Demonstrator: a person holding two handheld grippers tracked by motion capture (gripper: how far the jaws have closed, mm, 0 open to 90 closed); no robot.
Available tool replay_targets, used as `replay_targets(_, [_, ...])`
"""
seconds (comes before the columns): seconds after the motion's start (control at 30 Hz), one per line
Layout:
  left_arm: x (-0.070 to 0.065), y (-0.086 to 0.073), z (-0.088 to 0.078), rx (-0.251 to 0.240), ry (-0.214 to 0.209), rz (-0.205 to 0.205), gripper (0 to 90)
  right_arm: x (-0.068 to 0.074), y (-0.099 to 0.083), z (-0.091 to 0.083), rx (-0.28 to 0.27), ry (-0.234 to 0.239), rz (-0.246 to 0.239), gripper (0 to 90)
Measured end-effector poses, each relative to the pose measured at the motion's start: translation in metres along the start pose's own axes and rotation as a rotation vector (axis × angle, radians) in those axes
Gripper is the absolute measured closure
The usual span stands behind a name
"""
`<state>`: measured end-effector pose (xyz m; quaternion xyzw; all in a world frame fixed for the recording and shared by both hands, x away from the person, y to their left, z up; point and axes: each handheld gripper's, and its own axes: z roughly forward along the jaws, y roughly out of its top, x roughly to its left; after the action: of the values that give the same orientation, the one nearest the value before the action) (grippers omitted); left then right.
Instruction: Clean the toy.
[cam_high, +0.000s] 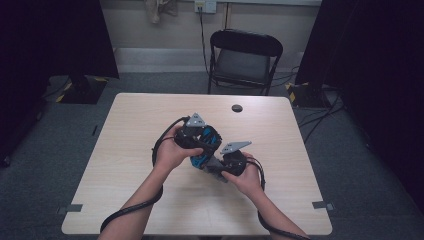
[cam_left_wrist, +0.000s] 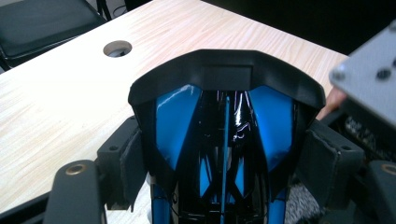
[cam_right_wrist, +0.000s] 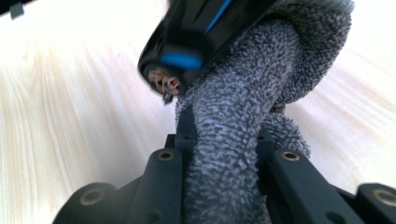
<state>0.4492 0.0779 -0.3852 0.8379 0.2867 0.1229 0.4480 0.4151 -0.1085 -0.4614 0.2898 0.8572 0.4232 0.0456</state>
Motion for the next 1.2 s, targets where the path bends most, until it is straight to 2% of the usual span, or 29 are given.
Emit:
replay_targets(0.2, [0.002, 0.001, 0.0, -0.003, 0.001, -0.005, 25.4, 0.0, -0.006, 0.001, 0.032, 0.002, -0.023, 73.1])
replay_targets(0.33, [0.002, 0.001, -0.003, 0.0, 0.002, -0.003, 25.3, -0.008, -0.009, -0.007, 0.041, -0.027, -0.015, 73.0])
replay_targets(0.43, [0.002, 0.0, -0.005, -0.002, -0.002, -0.004, 25.3, -0.02, -0.007, -0.019, 0.017, -0.064, 0.014, 73.0])
replay_targets(0.5, [0.002, -0.002, -0.006, 0.0, 0.004, 0.002, 25.3, -0.03, -0.003, -0.033, -0.016, -0.093, 0.044, 73.0])
replay_targets(0.67, [0.002, -0.008, -0.007, 0.008, -0.002, 0.0, 25.3, -0.044, 0.01, -0.056, -0.057, -0.149, 0.06, 73.0])
replay_targets(0.77, [-0.001, -0.01, -0.006, 0.019, -0.005, 0.005, 25.4, -0.047, 0.018, -0.062, -0.07, -0.168, 0.066, 73.0])
replay_targets(0.83, [-0.001, -0.011, -0.005, 0.021, -0.005, 0.003, 25.3, -0.046, 0.023, -0.063, -0.079, -0.174, 0.064, 73.0])
replay_targets(0.97, [0.001, -0.013, -0.003, 0.029, 0.017, 0.011, 25.3, -0.036, 0.033, -0.059, -0.093, -0.138, 0.047, 73.0])
replay_targets(1.1, [0.002, -0.013, -0.003, 0.027, 0.014, -0.005, 25.3, -0.02, 0.039, -0.046, -0.059, -0.117, 0.001, 73.0])
replay_targets(1.2, [0.003, -0.013, -0.004, 0.032, 0.022, 0.003, 25.3, -0.018, 0.039, -0.042, -0.056, -0.11, 0.003, 73.0])
